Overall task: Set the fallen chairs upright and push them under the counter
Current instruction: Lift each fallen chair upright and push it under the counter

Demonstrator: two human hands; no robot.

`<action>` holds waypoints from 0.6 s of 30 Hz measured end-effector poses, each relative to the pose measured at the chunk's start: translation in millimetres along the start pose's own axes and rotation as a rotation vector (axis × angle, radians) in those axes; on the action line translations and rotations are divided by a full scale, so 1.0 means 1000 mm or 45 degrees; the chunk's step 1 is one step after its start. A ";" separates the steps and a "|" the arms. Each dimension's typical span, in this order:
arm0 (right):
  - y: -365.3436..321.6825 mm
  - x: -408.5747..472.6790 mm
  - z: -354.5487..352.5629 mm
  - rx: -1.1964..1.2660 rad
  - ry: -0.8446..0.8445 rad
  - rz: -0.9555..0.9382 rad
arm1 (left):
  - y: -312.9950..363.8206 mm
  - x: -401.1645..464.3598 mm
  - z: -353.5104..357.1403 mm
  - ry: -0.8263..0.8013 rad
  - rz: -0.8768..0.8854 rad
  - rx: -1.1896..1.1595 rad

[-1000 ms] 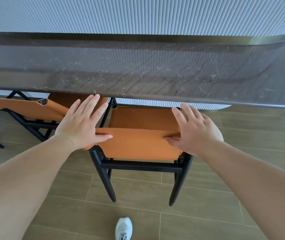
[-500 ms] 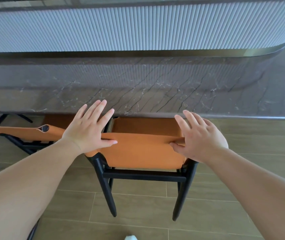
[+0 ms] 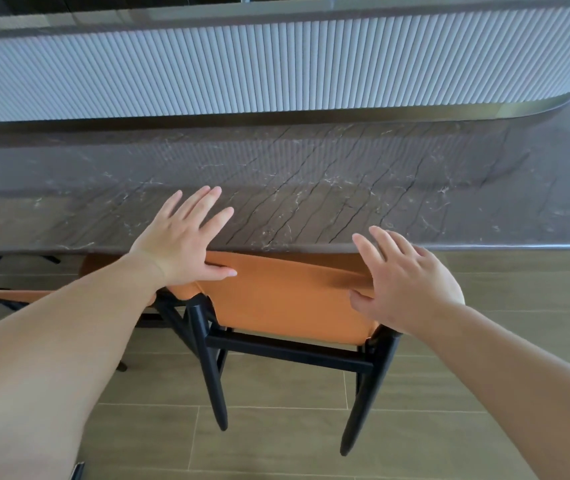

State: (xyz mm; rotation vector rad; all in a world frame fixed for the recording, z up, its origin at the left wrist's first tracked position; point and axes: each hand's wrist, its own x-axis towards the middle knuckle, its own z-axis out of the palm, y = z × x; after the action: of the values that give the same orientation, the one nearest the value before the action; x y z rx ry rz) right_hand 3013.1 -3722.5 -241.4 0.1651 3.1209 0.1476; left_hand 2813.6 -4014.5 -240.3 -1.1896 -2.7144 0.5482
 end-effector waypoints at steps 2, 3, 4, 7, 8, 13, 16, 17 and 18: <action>-0.006 0.007 0.002 -0.004 0.014 -0.002 | -0.008 0.006 0.003 -0.001 0.004 -0.014; -0.008 0.011 0.002 -0.022 0.021 -0.001 | -0.010 0.008 0.004 0.011 0.011 -0.025; -0.008 0.014 0.002 -0.042 0.022 -0.001 | -0.011 0.009 0.004 0.014 0.019 -0.037; -0.006 0.018 0.001 -0.094 0.031 0.018 | -0.011 0.009 0.003 0.012 -0.014 -0.094; -0.005 0.019 0.001 -0.110 0.033 0.020 | -0.010 0.009 0.002 0.004 -0.022 -0.123; -0.006 0.024 0.001 -0.145 0.027 0.036 | -0.010 0.010 -0.002 -0.036 -0.038 -0.210; -0.002 0.030 -0.002 -0.156 0.027 0.004 | -0.010 0.012 -0.003 -0.069 -0.067 -0.245; -0.001 0.033 -0.004 -0.159 0.031 -0.013 | -0.009 0.010 -0.004 -0.077 -0.080 -0.249; 0.001 0.036 -0.006 -0.166 0.030 -0.035 | -0.008 0.007 -0.005 -0.084 -0.098 -0.250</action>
State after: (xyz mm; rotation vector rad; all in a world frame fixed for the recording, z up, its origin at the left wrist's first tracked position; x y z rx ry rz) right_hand 2976.8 -3718.3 -235.5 0.1198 3.1218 0.3542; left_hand 2804.5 -4012.6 -232.9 -1.1209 -2.9122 0.3228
